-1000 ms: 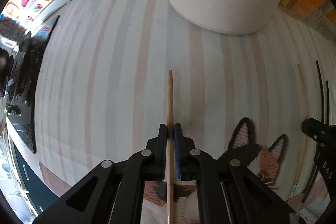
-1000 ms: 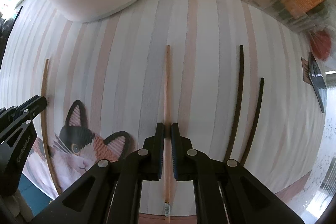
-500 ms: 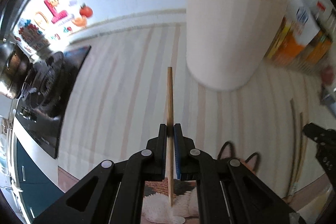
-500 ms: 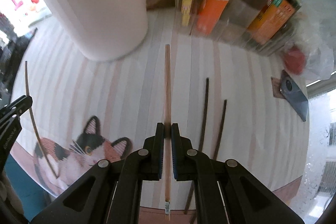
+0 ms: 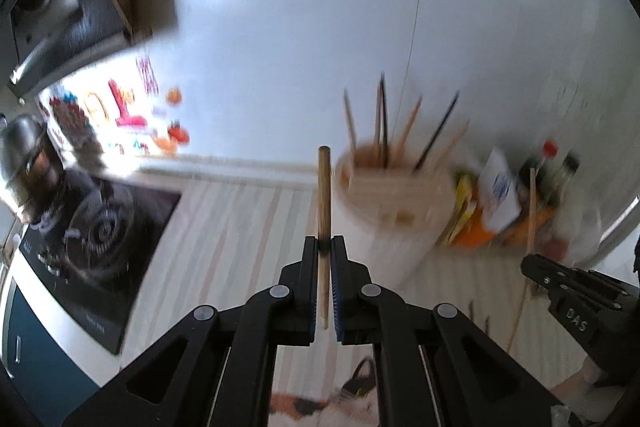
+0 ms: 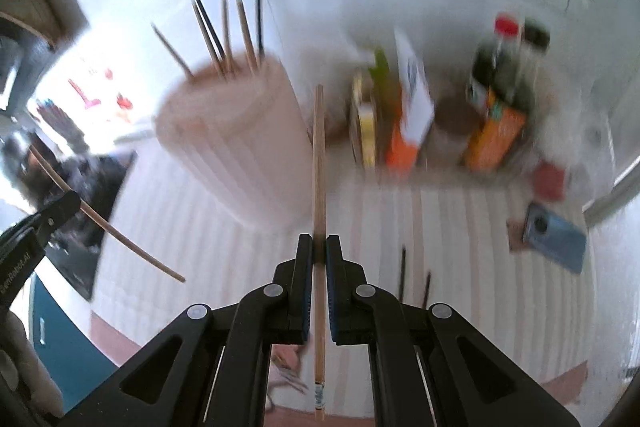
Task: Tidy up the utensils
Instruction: 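Lift both held wooden chopsticks and carry them over the cream holder, then open both tools to drop the chopsticks into the cream holder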
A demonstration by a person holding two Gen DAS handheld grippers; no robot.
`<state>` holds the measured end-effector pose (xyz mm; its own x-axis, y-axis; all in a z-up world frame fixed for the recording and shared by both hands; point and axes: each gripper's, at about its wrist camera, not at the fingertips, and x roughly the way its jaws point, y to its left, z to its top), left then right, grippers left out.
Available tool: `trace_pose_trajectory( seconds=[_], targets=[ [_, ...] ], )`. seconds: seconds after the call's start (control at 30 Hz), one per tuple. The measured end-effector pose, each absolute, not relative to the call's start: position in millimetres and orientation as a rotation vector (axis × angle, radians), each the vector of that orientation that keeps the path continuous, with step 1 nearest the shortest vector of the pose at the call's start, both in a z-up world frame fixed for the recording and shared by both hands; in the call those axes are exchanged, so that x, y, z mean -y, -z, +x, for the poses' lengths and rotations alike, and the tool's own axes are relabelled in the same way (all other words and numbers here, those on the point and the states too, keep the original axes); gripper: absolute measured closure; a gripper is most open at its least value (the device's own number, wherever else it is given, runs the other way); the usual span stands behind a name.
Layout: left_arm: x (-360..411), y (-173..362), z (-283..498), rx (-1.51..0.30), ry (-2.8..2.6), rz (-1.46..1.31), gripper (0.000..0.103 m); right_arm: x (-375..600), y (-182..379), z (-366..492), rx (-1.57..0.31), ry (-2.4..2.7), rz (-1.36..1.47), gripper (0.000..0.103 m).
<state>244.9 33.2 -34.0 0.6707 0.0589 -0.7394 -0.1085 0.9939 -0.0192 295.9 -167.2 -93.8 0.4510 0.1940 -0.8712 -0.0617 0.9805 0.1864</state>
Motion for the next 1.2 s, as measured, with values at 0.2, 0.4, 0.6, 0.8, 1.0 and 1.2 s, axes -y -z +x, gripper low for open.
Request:
trace_pose_trajectory(
  seconds=[0.2, 0.4, 0.6, 0.8, 1.0, 1.2],
  targets=[
    [-38, -16, 280, -0.717, -0.107, -0.106, 0.099, 154, 30, 340, -0.918, -0.156, 0.143, 0.096],
    [-53, -39, 327, -0.679, -0.110, -0.197, 0.099, 143, 0, 398, -0.811, -0.146, 0.208, 0.096],
    [-66, -40, 362, -0.677, -0.102, -0.264, 0.100, 131, -2, 441, -0.770, -0.148, 0.231, 0.096],
    [-65, -33, 382, -0.713, -0.059, -0.289, 0.100, 119, 7, 471, -0.737, -0.159, 0.259, 0.096],
    [-57, -21, 392, -0.766, -0.038, -0.255, 0.100, 115, 12, 484, -0.681, -0.163, 0.287, 0.096],
    [-45, -4, 392, -0.791, -0.076, -0.178, 0.099, 106, 21, 486, -0.652, -0.157, 0.247, 0.096]
  ],
)
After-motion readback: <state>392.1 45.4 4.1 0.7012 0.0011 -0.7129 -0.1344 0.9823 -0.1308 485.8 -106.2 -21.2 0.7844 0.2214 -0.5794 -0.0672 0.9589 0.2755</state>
